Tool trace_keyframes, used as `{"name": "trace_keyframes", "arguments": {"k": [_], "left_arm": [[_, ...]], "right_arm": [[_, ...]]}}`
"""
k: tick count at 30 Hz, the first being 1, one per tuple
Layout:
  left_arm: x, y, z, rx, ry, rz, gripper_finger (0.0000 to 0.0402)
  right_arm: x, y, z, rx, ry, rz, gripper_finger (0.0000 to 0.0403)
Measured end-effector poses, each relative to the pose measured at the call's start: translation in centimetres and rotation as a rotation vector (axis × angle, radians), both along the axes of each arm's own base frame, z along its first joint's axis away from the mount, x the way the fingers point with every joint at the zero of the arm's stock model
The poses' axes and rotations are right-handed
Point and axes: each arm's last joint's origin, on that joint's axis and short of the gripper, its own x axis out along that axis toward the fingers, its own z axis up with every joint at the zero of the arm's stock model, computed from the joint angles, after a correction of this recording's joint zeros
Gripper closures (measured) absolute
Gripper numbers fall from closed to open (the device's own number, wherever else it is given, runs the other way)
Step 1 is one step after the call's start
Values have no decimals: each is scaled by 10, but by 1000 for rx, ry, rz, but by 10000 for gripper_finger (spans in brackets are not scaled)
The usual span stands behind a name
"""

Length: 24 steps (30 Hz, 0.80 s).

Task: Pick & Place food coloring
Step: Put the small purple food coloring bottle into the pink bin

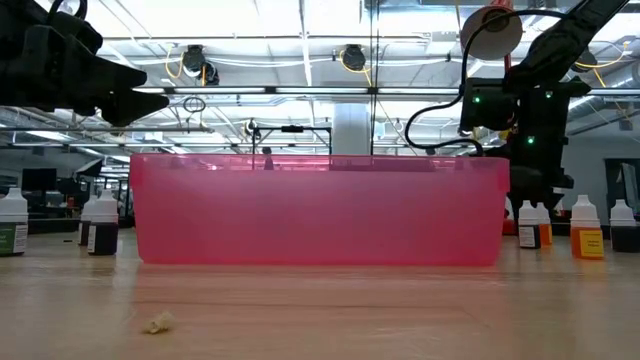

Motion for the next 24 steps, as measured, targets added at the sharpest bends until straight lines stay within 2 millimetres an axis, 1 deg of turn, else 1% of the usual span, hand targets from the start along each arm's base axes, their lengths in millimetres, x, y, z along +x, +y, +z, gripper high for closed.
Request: {"name": "trace_keyframes", "arguments": {"k": [3, 6, 10, 14, 18, 21, 24], "left_arm": [[0, 0, 0, 0, 0, 0, 9], [0, 0, 0, 0, 0, 0, 9], [0, 0, 0, 0, 0, 0, 9], [0, 0, 0, 0, 1, 0, 9], [0, 0, 0, 0, 0, 0, 9], [0, 0, 0, 0, 0, 0, 9], [0, 0, 0, 0, 1, 1, 9]], "right_arm": [[0, 1, 1, -1, -4, 19, 346], [1, 7, 7, 10, -33, 56, 346], [4, 19, 29, -18, -98, 81, 346], [7, 37, 62, -36, -235, 107, 346], [11, 56, 99, -81, -436, 159, 346], [25, 71, 129, -115, -642, 254, 346], [47, 87, 163, -161, -809, 355, 346]]}}
